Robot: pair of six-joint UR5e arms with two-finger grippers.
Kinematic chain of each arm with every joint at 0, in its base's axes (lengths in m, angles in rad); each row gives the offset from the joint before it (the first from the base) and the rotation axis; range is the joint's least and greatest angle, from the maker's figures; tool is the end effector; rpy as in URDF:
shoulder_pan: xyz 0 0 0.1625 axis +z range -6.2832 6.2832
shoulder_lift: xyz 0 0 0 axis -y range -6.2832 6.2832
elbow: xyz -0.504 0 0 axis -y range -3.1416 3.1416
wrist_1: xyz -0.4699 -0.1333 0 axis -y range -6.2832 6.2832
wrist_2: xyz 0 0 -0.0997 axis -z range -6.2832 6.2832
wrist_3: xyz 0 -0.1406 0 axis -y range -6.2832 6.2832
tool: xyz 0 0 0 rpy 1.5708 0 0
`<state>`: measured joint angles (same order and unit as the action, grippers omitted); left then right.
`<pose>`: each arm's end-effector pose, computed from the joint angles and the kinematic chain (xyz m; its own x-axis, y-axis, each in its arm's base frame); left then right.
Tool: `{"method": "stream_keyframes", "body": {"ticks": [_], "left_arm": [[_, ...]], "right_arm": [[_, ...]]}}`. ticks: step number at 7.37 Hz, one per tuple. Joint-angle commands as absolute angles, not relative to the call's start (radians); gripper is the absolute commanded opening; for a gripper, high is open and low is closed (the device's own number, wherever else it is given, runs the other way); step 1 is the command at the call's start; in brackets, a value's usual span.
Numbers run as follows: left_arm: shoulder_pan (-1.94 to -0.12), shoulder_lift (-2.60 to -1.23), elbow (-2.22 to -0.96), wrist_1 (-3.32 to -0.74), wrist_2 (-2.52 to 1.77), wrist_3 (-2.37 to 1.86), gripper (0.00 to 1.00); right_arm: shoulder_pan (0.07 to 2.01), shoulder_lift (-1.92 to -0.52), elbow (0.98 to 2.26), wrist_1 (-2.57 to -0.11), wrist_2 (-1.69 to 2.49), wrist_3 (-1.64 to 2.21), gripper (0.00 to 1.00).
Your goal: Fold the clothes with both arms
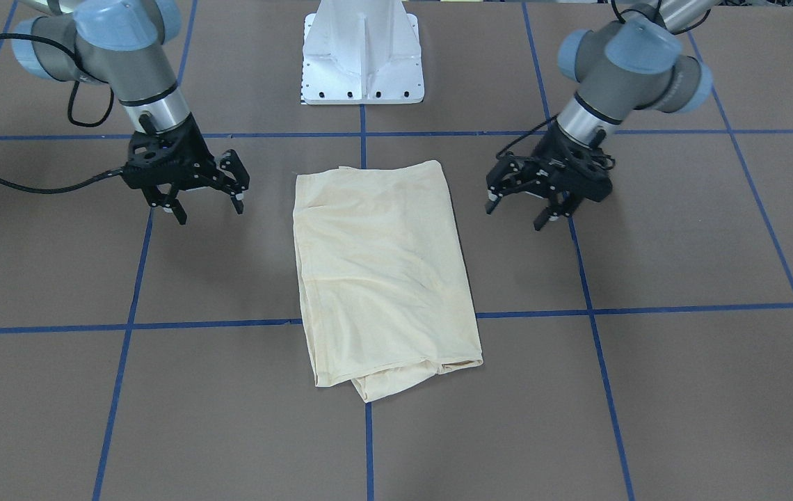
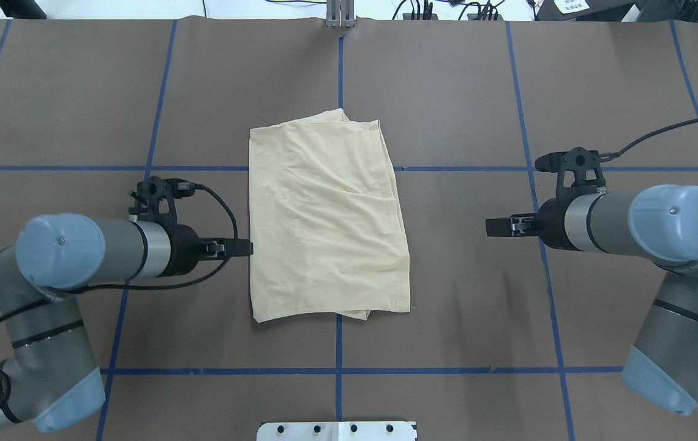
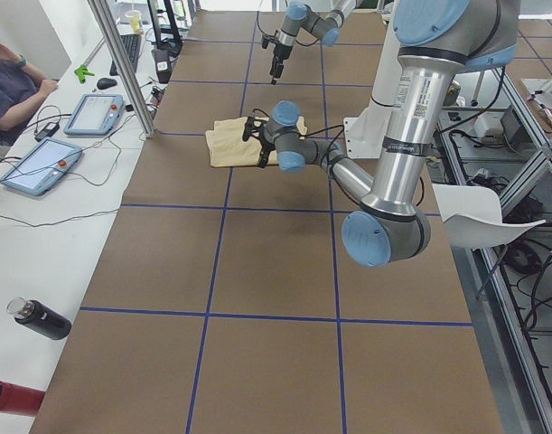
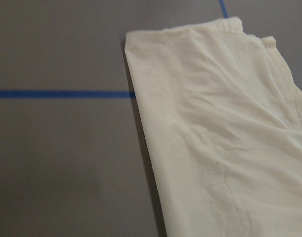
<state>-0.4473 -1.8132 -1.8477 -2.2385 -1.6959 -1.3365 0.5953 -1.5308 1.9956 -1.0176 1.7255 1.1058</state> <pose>0.5771 -0.4052 0.3784 0.4038 0.0618 -0.9128 0.2376 0.9564 0.1698 -0.4431 -0.4349 0.4436 0.5884 -0.1366 0.7970 -0.2032 0.9290 0.3093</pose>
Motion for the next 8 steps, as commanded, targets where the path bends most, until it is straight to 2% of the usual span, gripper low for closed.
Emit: {"method": "stream_keyframes", "body": {"ticks": [1,2,3,4,8], "left_arm": [[-0.37,-1.836,-1.842,-2.171,-1.637,-1.399,0.85],[-0.335,-1.851,-1.842,-2.163,-1.637,-1.461,0.63],[-0.307,-1.853,-1.839,-2.163,-1.638,-1.477,0.52],[-0.304,-1.853,-1.838,-2.163,-1.637,-1.477,0.48],[-0.299,-1.859,-1.812,-2.163,-1.64,-1.476,0.49]], "right_arm": [[0.606,-1.574,1.996,-0.957,1.74,1.108,1.0],[0.606,-1.572,1.996,-0.957,1.738,1.108,1.0],[0.606,-1.568,1.996,-0.957,1.738,1.109,1.0],[0.606,-1.565,1.996,-0.957,1.738,1.109,1.0],[0.607,-1.562,1.996,-0.96,1.738,1.109,1.0]]}}
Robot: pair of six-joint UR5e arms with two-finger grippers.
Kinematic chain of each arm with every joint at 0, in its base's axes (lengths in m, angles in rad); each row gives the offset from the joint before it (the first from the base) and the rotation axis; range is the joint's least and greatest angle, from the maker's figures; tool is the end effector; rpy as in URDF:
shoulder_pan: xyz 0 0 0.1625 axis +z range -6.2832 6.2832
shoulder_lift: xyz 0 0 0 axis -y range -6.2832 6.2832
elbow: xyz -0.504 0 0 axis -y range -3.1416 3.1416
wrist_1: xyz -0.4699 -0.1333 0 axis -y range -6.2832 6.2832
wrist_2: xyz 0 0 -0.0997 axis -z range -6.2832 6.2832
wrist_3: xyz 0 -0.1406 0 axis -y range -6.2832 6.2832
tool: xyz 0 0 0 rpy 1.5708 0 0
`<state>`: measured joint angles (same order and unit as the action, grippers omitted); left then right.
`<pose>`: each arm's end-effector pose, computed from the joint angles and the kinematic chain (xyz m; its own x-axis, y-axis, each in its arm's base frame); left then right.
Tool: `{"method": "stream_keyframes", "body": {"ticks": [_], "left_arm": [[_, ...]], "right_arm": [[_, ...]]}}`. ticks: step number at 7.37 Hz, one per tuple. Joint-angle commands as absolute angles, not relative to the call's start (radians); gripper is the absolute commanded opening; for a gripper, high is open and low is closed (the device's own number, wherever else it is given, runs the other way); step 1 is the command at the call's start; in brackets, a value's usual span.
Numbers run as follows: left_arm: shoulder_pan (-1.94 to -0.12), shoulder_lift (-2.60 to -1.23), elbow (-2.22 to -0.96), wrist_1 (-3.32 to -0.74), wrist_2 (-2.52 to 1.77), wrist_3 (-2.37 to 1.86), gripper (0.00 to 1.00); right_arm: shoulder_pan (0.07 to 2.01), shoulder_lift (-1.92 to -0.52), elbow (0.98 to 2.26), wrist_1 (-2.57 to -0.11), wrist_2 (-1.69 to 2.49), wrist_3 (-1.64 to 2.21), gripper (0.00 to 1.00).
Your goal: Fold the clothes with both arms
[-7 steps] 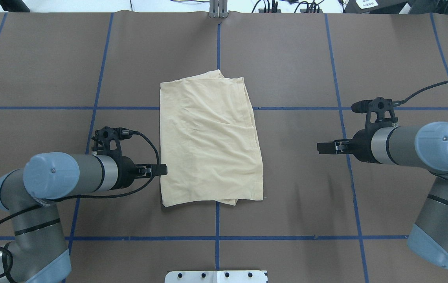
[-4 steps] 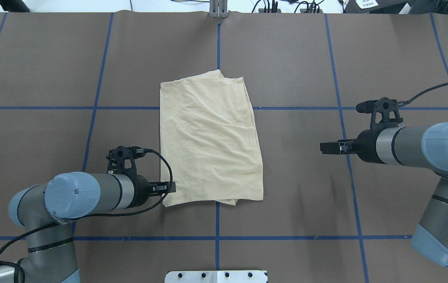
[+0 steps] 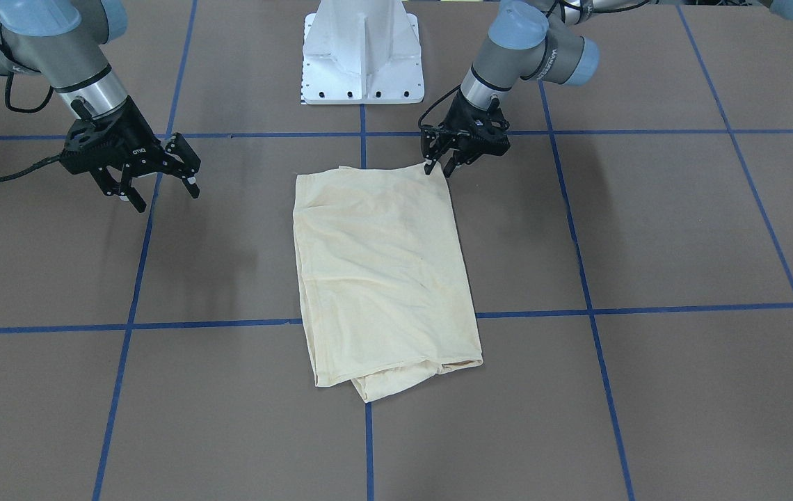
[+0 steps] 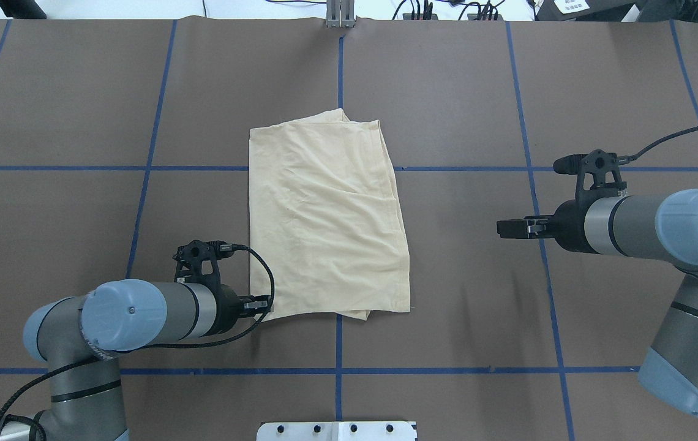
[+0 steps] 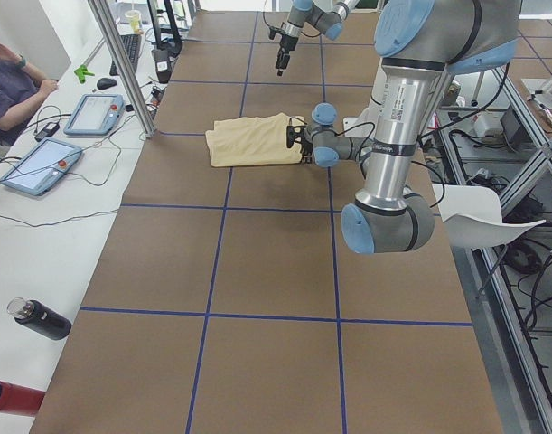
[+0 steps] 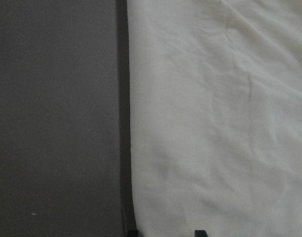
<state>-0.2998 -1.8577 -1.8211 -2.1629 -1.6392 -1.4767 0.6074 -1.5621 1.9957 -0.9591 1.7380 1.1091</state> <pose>0.6473 -0.3296 0.3752 0.4286 -0.0344 -0.9029 0.1962 0.9790 0.0559 -0.4306 -0.4331 0.4524 0.5668 -0.1410 0.8117 -0.2145 0.9260 0.3106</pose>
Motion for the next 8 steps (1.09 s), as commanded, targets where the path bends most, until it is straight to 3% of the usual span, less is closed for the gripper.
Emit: {"method": "stream_keyframes", "body": {"ticks": [1,3,4,7,8], "left_arm": [[-0.299,-1.862,-1.81,-2.163,-1.641,-1.476,0.49],[-0.299,-1.868,-1.81,-2.163,-1.641,-1.477,0.45],[-0.299,-1.871,-1.812,-2.163,-1.64,-1.477,0.23],[-0.299,-1.868,-1.812,-2.163,-1.638,-1.479,0.0],[-0.299,-1.87,-1.813,-2.163,-1.638,-1.48,0.0]], "right_arm": [[0.607,-1.562,1.996,-0.96,1.738,1.109,1.0],[0.607,-1.56,1.996,-0.96,1.738,1.109,1.0],[0.607,-1.56,1.996,-0.96,1.738,1.109,1.0],[0.603,-1.542,1.994,-0.966,1.736,1.115,1.0],[0.601,-1.516,1.988,-0.969,1.733,1.147,1.0]]}}
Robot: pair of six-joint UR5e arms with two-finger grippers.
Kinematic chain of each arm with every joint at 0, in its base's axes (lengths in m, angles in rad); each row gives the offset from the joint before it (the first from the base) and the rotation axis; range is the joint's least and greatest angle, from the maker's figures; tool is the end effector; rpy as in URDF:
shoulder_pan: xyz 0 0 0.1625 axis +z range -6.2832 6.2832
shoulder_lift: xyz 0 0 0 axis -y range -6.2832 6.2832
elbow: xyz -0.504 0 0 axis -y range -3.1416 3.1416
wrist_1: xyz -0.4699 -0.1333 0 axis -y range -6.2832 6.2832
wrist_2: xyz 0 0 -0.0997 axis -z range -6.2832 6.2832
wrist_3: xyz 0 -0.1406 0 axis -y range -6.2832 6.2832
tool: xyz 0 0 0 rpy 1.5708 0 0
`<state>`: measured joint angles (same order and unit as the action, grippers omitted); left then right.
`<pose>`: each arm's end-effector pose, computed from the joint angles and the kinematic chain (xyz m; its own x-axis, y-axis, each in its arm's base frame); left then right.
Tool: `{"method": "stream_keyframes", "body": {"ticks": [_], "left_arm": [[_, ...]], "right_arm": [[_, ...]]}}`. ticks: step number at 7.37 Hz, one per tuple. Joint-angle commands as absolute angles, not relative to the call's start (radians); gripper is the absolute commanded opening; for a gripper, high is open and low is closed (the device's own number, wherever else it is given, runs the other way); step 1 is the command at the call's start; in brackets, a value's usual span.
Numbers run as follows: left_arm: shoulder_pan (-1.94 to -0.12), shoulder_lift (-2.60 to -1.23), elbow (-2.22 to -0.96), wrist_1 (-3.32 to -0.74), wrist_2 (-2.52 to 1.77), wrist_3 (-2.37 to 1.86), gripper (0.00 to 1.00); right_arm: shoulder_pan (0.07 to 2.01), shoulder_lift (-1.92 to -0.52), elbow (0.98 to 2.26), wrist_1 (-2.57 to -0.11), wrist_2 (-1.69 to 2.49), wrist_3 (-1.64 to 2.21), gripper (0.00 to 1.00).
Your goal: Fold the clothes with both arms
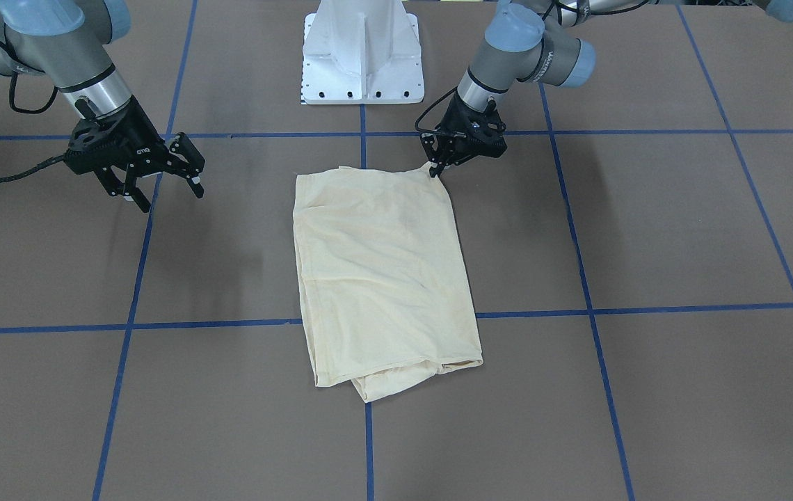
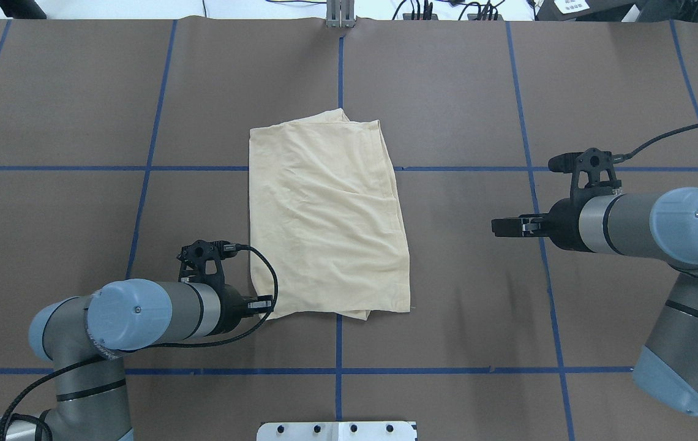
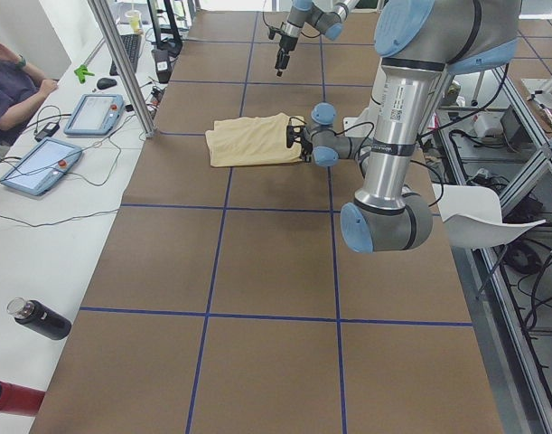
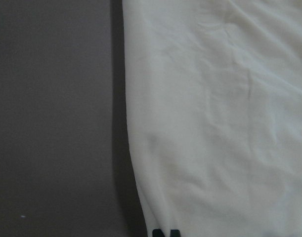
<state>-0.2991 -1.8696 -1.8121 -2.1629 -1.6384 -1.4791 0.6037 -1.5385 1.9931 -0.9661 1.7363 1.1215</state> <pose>0.6522 -0.3307 0.3718 0.4257 -0.0357 -0.9042 0.1974 0.9788 0.0543 -0.4382 -0.4359 0.4408 0.5548 -0.1378 0.8205 -0.2228 0.9256 0.3061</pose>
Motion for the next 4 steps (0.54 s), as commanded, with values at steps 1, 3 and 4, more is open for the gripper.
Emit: {"method": "stream_keyframes", "body": {"ticks": [1,3,4], "left_arm": [[-0.299,-1.871,-1.815,-2.163,-1.638,-1.48,0.0],[-0.299,-1.873,-1.818,-2.163,-1.638,-1.48,0.0],[-0.299,-1.871,-1.819,-2.163,-1.638,-1.482,0.0]], "right_arm": [[0.598,-1.432,1.953,-1.023,1.73,1.235,1.0],[0.493,-1.225,1.948,-1.314,1.598,1.452,0.97],[0.435,-1.169,1.939,-1.363,1.562,1.586,0.96]]}}
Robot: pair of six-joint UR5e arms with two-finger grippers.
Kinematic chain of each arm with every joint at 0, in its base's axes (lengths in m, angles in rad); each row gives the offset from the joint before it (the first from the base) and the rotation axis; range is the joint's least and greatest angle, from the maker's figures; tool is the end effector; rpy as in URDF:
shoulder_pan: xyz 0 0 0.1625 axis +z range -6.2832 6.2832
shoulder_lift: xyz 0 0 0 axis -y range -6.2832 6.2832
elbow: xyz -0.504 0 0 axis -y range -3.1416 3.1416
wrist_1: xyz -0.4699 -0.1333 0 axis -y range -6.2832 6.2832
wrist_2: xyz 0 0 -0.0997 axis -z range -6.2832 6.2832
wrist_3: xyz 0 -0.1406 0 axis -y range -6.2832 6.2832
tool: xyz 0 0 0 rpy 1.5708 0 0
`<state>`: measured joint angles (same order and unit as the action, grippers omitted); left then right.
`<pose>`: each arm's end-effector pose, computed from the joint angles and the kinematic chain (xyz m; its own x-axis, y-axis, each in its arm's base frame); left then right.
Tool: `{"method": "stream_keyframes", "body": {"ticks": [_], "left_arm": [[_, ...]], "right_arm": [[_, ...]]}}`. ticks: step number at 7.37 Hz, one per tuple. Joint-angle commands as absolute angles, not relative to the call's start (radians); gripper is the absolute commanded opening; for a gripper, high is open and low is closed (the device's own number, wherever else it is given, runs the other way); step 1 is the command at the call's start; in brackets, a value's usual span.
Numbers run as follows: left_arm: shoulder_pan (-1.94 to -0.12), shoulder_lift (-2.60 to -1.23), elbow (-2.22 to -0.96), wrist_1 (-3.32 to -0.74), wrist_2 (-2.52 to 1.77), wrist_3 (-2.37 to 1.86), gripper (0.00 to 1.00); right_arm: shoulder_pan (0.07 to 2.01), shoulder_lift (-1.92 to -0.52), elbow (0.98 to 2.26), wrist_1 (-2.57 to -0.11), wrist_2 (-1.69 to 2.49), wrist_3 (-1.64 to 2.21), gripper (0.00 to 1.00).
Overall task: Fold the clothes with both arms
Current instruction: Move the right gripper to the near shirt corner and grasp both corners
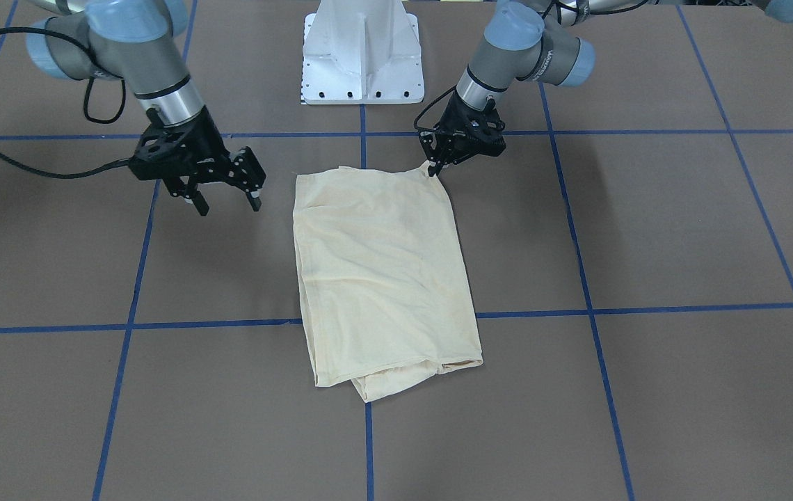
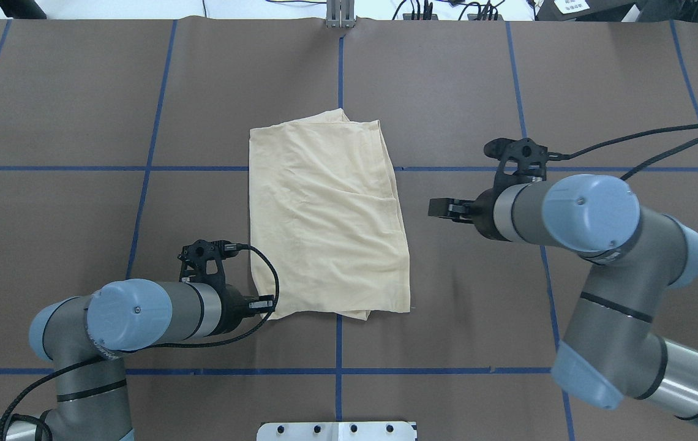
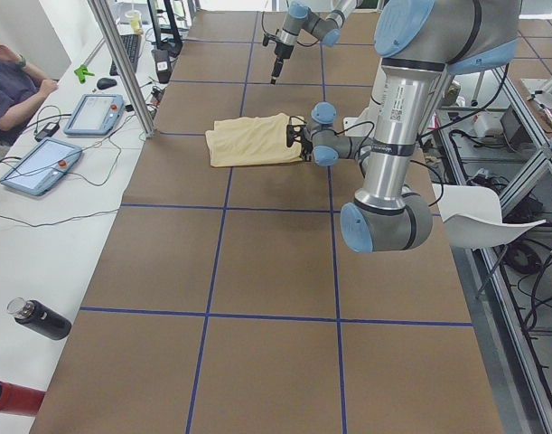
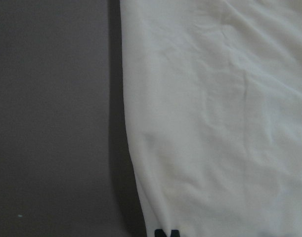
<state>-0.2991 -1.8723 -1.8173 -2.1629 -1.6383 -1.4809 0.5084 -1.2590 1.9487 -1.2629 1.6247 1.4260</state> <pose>0.6514 -0.3304 0.3669 0.4185 -0.0353 -0.9075 0.1987 0.9786 0.0535 -0.5408 -0.4453 0.3356 0.5332 0.1322 0.8356 -0.3735 0.9230 0.0923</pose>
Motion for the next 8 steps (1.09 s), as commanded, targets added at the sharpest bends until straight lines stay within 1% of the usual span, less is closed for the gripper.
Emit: {"method": "stream_keyframes", "body": {"ticks": [1,2,3,4,8], "left_arm": [[-0.299,-1.871,-1.819,-2.161,-1.638,-1.48,0.0],[-0.299,-1.873,-1.819,-2.163,-1.638,-1.482,0.0],[-0.299,-1.873,-1.821,-2.163,-1.638,-1.48,0.0],[-0.299,-1.871,-1.822,-2.161,-1.638,-1.482,0.0],[-0.301,-1.871,-1.829,-2.161,-1.638,-1.482,0.0]], "right_arm": [[0.386,-1.113,1.907,-1.412,1.516,1.692,0.95],[0.335,-1.065,1.858,-1.417,1.446,1.745,0.95],[0.306,-1.043,1.835,-1.419,1.437,1.832,0.8],[0.29,-1.048,1.832,-1.42,1.445,1.9,0.75],[0.262,-1.034,1.772,-1.448,1.442,1.913,0.75]]}}
